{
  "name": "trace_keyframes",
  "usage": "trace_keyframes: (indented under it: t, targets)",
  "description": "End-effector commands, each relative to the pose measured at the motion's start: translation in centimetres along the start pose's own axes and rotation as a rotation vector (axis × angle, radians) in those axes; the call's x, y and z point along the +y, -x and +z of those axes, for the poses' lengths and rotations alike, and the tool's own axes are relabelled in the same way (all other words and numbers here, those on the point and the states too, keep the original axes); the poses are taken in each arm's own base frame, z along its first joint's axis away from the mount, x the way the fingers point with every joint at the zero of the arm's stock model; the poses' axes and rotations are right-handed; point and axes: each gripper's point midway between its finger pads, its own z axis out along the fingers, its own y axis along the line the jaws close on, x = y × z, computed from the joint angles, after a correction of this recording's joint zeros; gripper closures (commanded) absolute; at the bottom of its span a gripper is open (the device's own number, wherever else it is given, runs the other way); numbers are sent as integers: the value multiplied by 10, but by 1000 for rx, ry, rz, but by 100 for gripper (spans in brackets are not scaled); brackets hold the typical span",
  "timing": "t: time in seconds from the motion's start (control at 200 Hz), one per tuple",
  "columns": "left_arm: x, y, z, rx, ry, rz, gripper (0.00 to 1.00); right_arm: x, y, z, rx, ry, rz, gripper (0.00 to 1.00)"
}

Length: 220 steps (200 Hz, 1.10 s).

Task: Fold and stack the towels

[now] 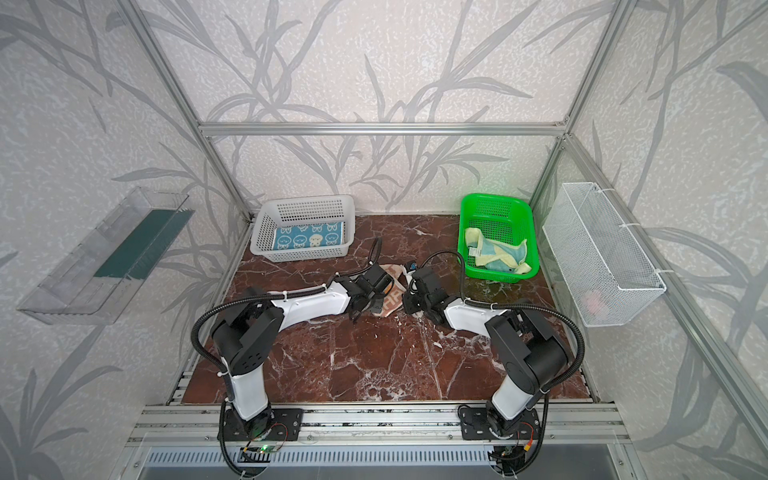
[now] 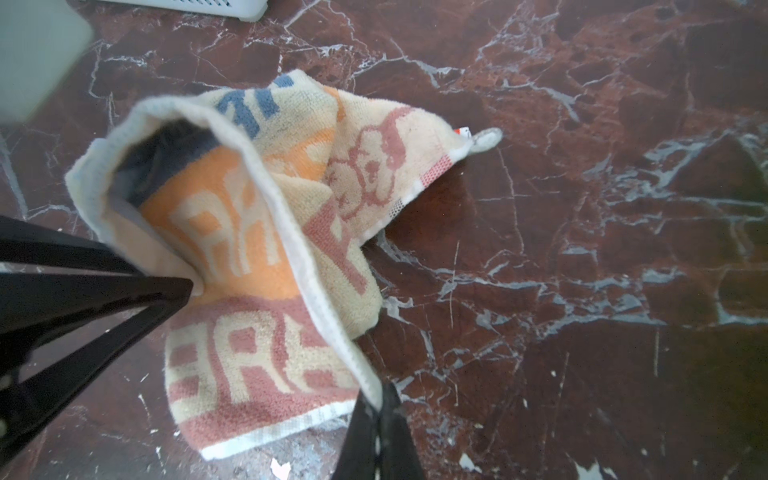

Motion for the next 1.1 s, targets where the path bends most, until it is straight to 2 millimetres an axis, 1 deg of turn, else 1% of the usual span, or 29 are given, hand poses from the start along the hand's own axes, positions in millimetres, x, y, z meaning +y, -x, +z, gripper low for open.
trace_keyframes:
  t: [0.0,0.125,0.305,0.475,0.6,0.79,0.95,1.095]
  targets:
    - [4,5,1,-9,44,-10,88,1,7,-7,-32,-5,-12,100]
    - [5,6,-1,-11,48,-5,100,1,6,-7,-29,-8,-15,100]
    - [10,10,-10,-24,62,11,100,-1,7,-8,-31,-18,-18,100]
    - [15,17,-27,-60,56,22,100,-2,8,-9,-29,-30,-30,100]
    - [14,22,-37,-77,34,33,100,-2,10,-9,-30,-32,-34,100]
    - [6,21,-35,-71,-12,50,100,-2,12,-11,-30,-31,-36,100]
    - [-5,19,-33,-58,-56,58,87,0,15,-13,-32,-26,-43,100]
    - [-11,18,-30,-49,-61,73,78,3,19,-17,-41,-16,-42,100]
